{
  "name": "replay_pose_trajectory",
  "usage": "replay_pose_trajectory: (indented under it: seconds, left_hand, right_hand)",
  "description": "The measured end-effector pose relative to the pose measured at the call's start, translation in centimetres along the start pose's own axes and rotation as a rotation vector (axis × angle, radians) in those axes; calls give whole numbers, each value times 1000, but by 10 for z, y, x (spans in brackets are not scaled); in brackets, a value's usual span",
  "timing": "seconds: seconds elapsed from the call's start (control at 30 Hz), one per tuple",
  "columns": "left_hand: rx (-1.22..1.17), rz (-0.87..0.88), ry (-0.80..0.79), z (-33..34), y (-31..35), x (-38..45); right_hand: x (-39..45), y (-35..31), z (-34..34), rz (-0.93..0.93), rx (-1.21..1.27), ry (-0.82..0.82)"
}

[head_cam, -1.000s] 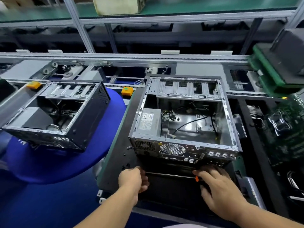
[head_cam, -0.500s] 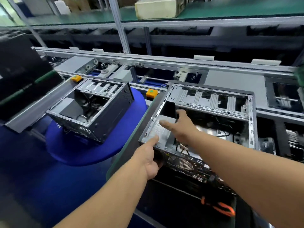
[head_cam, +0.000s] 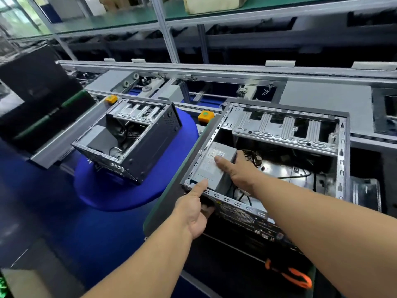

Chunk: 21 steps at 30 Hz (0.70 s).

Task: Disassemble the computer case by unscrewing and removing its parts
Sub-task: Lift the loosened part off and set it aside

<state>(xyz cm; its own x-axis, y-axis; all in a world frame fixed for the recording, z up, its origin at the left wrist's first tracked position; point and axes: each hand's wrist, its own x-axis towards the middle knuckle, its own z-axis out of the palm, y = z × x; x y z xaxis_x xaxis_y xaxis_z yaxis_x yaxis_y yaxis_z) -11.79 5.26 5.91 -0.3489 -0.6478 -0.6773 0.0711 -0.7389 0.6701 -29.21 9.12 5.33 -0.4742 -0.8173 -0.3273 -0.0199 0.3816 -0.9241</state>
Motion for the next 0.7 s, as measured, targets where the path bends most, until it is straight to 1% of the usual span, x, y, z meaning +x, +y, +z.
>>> replay_pose_trajectory:
  seconds: [0.13,0.23,0.57,0.7]
  left_hand:
    - [-24,0,-14,-2,3,-2]
    - [-46,-13,-62,-2,5,-4]
    - [-2,-33,-128,-5,9,-5]
    - [28,-40,-141,-6,10,-3]
  right_hand:
    - [2,-2,-2,2,34,-14]
    - [1,1,-8,4,69,-33]
    - [3,-3,-17,-33,-81,-38]
    - [14,-5,-20,-6,-148,-51]
